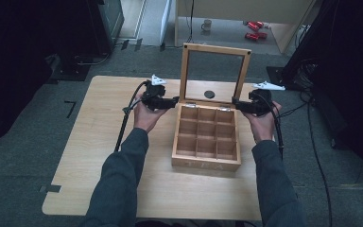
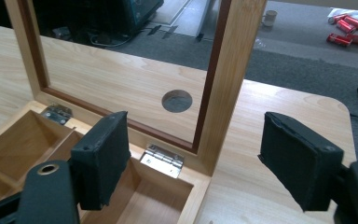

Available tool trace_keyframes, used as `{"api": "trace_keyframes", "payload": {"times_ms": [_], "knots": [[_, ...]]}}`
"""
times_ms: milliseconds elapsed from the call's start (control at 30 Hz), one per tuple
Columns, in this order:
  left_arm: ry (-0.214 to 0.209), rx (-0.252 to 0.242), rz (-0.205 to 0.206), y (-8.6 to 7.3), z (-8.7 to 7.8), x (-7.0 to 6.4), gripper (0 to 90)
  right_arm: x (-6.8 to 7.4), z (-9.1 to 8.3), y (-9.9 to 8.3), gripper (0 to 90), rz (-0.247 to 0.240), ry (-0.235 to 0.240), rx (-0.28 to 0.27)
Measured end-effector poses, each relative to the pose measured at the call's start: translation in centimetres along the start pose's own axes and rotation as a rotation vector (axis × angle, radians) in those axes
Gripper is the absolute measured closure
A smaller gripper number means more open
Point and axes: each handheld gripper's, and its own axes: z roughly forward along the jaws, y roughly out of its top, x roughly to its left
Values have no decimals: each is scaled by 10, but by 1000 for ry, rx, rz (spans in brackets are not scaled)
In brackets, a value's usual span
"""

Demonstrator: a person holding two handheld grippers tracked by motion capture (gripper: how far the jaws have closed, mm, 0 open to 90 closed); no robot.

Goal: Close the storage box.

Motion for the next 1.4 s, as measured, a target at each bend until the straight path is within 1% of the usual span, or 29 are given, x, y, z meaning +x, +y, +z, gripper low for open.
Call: {"api": "trace_keyframes", "payload": {"times_ms": [33,100,200,267,400,433,467,500,533,600,633,667,700,767,800,833,900,967,1033,1100,1200,1400], "knots": [[0,0,0,0,0,0,345,0,0,0,226,0,0,0],[4,16,3,1,3,-1,344,-3,5,2,214,21,9,-10],[-3,9,-5,2,2,-2,345,-8,11,4,222,41,17,-22],[-3,12,-10,2,3,-3,346,-10,15,5,230,57,34,-37],[-6,16,-12,1,4,-5,348,-13,22,3,243,61,29,-35],[-6,18,-9,1,4,-6,348,-14,24,4,243,62,21,-28],[-6,19,-6,1,4,-7,348,-15,26,4,250,61,23,-21],[-7,18,-3,1,3,-8,348,-15,26,8,257,53,11,-29],[-7,19,-1,0,2,-9,349,-15,26,11,260,52,16,-34],[-5,18,-3,-1,-1,-9,349,-16,26,14,263,49,9,-51],[-7,16,-8,-2,-2,-9,348,-17,28,16,260,49,8,-38],[-12,12,-10,-4,-4,-9,349,-17,29,17,270,47,4,-31],[-14,9,-13,-7,-4,-10,350,-17,30,18,293,39,10,-39],[-19,8,-16,-9,-5,-11,350,-17,30,19,300,34,14,-49],[-25,13,-18,-14,-5,-12,350,-15,31,22,312,26,12,-58],[-25,13,-18,-14,-5,-12,349,-14,32,23,322,21,11,-64],[-27,25,-18,-20,-5,-13,349,-14,35,23,326,26,8,-69],[-27,26,-17,-21,-6,-13,349,-17,39,21,337,44,20,-68],[-28,25,-15,-22,-9,-12,350,-18,41,20,339,49,24,-66],[-24,19,-14,-23,-11,-10,350,-19,44,19,364,34,24,-56],[-15,19,-18,-23,-15,-7,351,-20,44,19,439,32,59,-64],[-14,23,-12,-24,-14,-7,353,-25,39,18,499,18,87,-68]]}}
